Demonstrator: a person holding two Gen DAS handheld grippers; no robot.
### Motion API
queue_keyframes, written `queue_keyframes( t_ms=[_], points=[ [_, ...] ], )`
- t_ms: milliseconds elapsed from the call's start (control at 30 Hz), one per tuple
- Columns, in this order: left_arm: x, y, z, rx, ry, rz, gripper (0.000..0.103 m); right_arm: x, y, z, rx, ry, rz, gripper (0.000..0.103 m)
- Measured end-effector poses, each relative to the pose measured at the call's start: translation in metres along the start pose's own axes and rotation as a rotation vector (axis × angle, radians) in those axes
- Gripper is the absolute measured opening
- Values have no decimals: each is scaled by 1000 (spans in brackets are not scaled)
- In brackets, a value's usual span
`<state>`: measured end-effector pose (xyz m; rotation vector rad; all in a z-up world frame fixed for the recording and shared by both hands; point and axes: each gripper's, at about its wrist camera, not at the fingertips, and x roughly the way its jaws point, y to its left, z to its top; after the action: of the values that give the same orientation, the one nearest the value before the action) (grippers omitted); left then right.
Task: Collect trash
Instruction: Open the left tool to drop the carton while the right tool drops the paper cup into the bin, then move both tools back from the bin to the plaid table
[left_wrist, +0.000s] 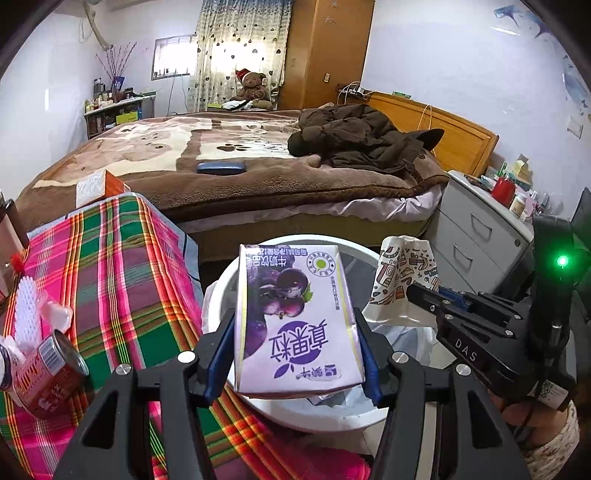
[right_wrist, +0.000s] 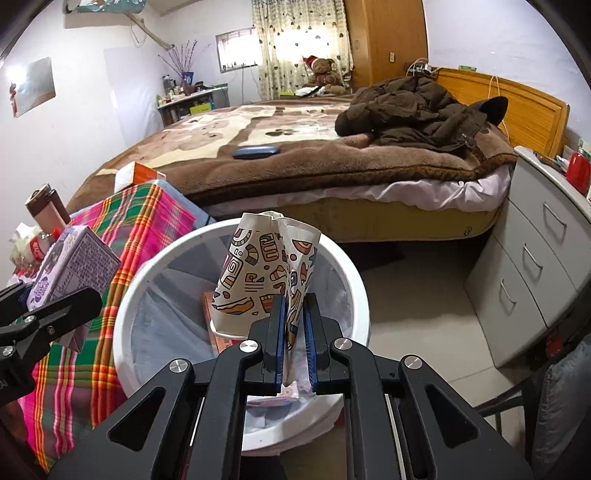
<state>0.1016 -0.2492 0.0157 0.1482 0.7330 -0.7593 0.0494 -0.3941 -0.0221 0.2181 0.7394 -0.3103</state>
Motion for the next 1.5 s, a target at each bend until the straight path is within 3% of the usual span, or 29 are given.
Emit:
queue_keyframes(
  t_ms=[33,100,233,300,367,400,1000,1500],
  points=[
    [1,0,1,1,1,6,63,2,-1,0,-2,8,-1,12],
    [3,2,1,-4,2,1,76,5,-1,-1,-8,26,-9,12],
    [2,5,3,-8,-5,16,81,6,-2,-3,-8,37,-6,14],
    [2,8,1,-18,-1,21,82,5,-2,-4,-3,37,-4,23],
    [-1,10,0,-23,-3,22,83,2,-1,-4,0,32,13,42],
    [-3,11,-1,-24,-7,22,83,1,0,-4,0,29,17,44],
    [-44,41,-16,-109,-60,48,83,-22,32,-3,-36,-30,75,44],
    [-92,90,-38,-176,-121,159,83,-33,84,-6,-90,-63,177,45]
  ],
)
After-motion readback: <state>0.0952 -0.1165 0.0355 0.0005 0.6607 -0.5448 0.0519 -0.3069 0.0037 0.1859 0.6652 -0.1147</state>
